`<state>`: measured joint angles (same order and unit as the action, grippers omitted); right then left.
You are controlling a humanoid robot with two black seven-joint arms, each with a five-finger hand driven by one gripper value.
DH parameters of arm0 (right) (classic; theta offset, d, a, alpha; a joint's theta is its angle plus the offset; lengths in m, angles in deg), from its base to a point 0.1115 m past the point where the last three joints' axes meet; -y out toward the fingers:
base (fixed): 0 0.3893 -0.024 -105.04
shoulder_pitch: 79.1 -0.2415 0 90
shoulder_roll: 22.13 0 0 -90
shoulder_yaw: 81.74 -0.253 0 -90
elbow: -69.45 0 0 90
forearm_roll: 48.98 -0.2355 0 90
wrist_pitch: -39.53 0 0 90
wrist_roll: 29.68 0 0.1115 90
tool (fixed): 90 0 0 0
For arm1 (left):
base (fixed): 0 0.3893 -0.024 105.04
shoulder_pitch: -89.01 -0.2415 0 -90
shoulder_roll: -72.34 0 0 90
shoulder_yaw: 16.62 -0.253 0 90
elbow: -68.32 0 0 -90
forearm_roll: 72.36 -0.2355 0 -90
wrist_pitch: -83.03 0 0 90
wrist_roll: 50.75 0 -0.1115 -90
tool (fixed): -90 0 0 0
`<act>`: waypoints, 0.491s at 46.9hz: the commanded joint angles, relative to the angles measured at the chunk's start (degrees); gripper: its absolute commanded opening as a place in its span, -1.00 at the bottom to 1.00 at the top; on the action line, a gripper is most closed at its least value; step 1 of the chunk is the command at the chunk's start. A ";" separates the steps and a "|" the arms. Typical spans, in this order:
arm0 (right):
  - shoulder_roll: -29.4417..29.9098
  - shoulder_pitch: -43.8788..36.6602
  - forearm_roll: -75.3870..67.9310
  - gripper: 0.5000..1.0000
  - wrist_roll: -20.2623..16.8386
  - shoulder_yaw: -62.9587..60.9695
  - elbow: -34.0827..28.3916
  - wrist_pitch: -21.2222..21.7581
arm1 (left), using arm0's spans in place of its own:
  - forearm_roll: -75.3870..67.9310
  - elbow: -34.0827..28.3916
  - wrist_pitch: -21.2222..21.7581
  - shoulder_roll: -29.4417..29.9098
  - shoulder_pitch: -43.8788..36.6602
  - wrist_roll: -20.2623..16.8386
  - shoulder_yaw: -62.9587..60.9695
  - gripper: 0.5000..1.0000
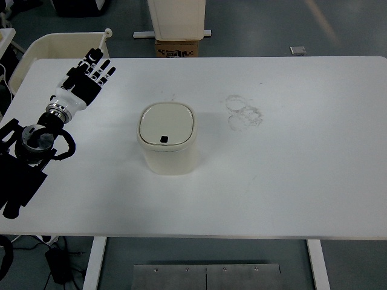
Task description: Open trash can
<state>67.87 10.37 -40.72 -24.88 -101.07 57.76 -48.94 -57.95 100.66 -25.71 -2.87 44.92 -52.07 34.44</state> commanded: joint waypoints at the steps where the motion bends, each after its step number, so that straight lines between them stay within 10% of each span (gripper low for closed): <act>1: 0.00 0.00 0.00 0.97 0.04 0.00 0.00 0.05 | 0.00 0.00 0.02 -0.03 0.06 -0.09 0.00 1.00; 23: 0.00 0.00 0.00 0.97 0.04 0.00 0.00 0.05 | 0.18 0.00 0.64 1.11 0.14 -0.09 0.00 1.00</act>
<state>67.87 10.37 -40.72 -24.85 -101.07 57.76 -48.96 -57.73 100.57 -25.08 -1.76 45.07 -52.16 34.45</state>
